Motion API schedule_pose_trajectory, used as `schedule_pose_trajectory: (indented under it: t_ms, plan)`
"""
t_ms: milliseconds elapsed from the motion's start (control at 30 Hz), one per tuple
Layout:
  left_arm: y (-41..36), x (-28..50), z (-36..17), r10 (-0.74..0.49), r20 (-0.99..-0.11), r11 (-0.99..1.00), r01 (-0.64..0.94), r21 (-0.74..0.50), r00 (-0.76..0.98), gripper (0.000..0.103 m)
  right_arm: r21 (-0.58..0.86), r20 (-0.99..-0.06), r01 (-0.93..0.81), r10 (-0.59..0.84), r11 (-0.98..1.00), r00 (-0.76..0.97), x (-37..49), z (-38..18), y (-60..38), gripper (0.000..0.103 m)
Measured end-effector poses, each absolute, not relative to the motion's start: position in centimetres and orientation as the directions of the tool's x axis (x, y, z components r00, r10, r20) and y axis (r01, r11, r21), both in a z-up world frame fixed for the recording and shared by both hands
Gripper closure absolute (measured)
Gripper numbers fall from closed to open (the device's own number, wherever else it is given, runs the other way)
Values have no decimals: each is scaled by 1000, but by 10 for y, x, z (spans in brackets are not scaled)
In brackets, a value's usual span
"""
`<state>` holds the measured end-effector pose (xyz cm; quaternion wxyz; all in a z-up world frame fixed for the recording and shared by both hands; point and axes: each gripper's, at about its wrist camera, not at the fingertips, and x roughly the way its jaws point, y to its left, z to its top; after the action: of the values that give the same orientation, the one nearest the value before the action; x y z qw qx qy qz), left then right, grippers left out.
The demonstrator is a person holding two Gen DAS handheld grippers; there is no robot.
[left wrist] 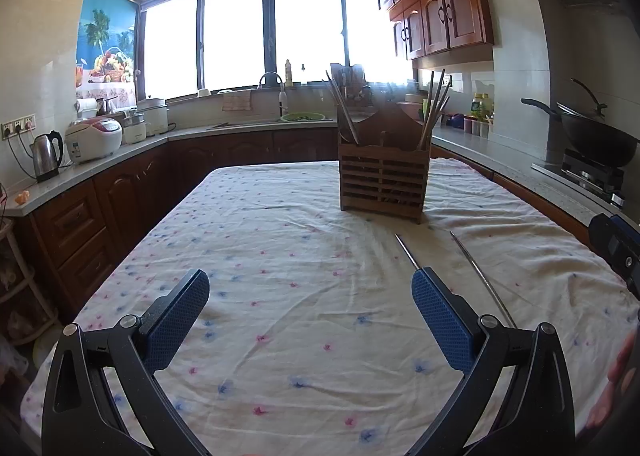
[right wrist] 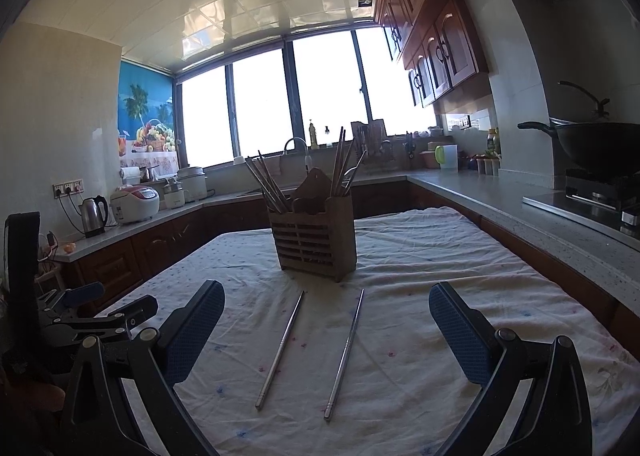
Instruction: Organize utensils
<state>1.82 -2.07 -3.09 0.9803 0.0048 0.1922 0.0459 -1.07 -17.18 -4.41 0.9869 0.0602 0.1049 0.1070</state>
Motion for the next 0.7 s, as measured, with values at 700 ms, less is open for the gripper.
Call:
schedule_pose_trajectory:
  t_ms: [700]
  plan:
    - [-22, 24, -32, 75, -393, 997, -72, 22, 917, 0, 153, -217, -191, 221, 970, 951, -7, -44, -162, 0]
